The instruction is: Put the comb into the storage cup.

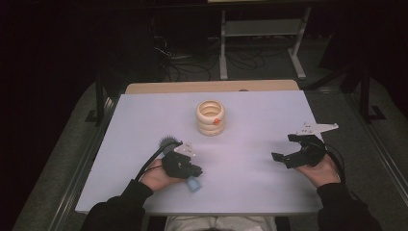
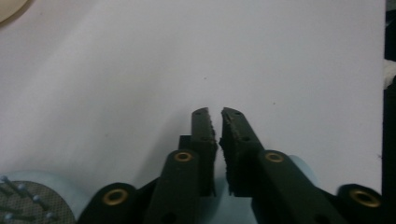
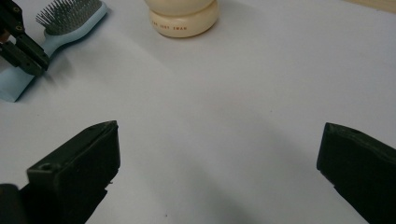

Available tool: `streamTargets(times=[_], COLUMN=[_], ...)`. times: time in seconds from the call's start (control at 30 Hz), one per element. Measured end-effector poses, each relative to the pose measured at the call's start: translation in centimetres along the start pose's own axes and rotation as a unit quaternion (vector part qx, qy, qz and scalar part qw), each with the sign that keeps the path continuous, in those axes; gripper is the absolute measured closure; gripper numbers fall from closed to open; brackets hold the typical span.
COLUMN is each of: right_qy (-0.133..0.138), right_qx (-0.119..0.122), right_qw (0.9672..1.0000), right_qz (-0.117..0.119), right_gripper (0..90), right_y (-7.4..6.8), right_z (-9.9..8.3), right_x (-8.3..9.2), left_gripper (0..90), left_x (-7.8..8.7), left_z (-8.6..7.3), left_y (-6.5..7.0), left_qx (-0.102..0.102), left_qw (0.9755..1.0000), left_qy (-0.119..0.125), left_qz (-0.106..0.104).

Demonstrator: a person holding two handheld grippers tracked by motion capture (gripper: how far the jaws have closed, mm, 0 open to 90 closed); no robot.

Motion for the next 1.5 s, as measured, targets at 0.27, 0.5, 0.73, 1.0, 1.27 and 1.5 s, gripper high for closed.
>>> streamTargets(times=[0.27,0.5,0.73,1.0,1.27,1.5], right_qy=[0.001,0.000,0.001,-0.001,-0.002,-0.002], right_qx=[0.000,0.000,-0.001,-0.002,-0.003,-0.001], right_qw=[1.0000,1.0000,1.0000,1.0000,1.0000,1.0000], right_qz=[0.000,0.001,0.001,0.004,0.004,0.005], right_gripper=[0.0,0.0,0.0,0.0,0.0,0.0], right_y=[0.0,0.0,0.0,-0.2,-0.2,-0.2], right_z=[0.0,0.0,0.0,-0.1,-0.1,-0.1], right_x=[0.0,0.0,0.1,0.1,0.1,0.0], left_gripper=[90.0,90.0,90.0,90.0,89.8,89.9], left_x=[0.0,-0.5,-0.5,0.5,2.0,3.0], left_z=[-0.2,-0.5,-1.4,-2.6,-4.2,-5.2], left_y=[0.4,0.6,0.9,0.9,0.4,-0.1], left_qx=[-0.009,-0.009,-0.008,0.000,0.008,0.013], left_qw=[0.9999,0.9994,0.9980,0.9971,0.9966,0.9962], left_qy=[-0.011,-0.027,-0.056,-0.069,-0.078,-0.083], left_qz=[-0.009,-0.017,-0.029,-0.033,-0.025,-0.022])
Point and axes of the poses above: each handheld gripper's, and its own axes: x roughly backward along the jaws, z roughly out of its top, y roughly to its right, the point moved 9 cm from there along -x, roughly forward along the jaws, and after that the axes turned 6 degrees about -z, right-handed, at the moved point
